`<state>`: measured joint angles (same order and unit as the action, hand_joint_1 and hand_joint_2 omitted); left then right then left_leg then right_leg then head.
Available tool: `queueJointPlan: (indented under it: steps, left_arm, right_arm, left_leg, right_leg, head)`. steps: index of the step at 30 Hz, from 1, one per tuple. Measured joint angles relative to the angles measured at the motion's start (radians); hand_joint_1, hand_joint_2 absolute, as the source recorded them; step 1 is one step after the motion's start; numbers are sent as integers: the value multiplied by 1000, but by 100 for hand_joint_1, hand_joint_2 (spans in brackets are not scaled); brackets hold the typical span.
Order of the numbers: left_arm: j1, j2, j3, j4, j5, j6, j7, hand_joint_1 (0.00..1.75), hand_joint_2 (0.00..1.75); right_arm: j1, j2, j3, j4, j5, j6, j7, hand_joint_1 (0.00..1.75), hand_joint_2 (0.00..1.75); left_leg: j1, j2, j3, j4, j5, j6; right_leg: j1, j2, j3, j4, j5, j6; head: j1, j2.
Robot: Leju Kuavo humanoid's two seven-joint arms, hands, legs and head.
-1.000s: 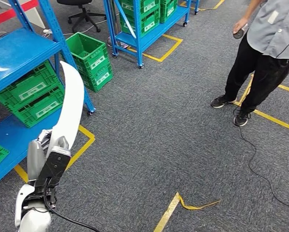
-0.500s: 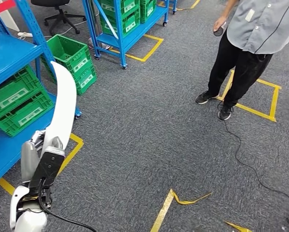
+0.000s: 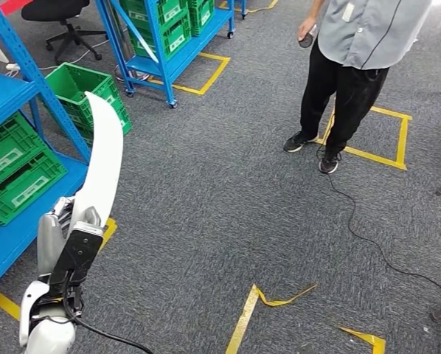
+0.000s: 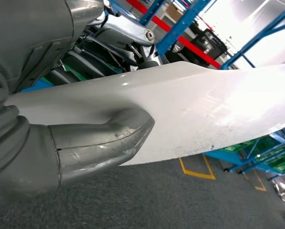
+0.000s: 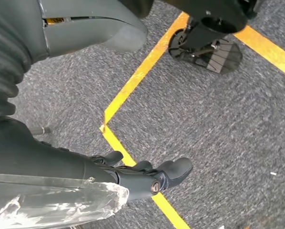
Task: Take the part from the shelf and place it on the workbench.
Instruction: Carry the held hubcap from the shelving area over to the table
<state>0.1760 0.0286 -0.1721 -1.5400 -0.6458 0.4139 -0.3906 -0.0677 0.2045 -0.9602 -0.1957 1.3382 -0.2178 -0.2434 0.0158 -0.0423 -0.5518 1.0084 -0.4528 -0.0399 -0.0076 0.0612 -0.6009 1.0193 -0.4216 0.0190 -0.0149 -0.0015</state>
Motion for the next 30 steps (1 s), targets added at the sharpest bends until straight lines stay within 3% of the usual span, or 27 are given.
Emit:
queueJointPlan:
  steps: [30]
  left_arm:
    - [0, 0, 0, 0, 0, 0, 0, 175, 175]
  right_arm:
    - [0, 0, 0, 0, 0, 0, 0, 0, 175]
  left_leg:
    - [0, 0, 0, 0, 0, 0]
  right_leg:
    - [0, 0, 0, 0, 0, 0]
  head:
    - [0, 0]
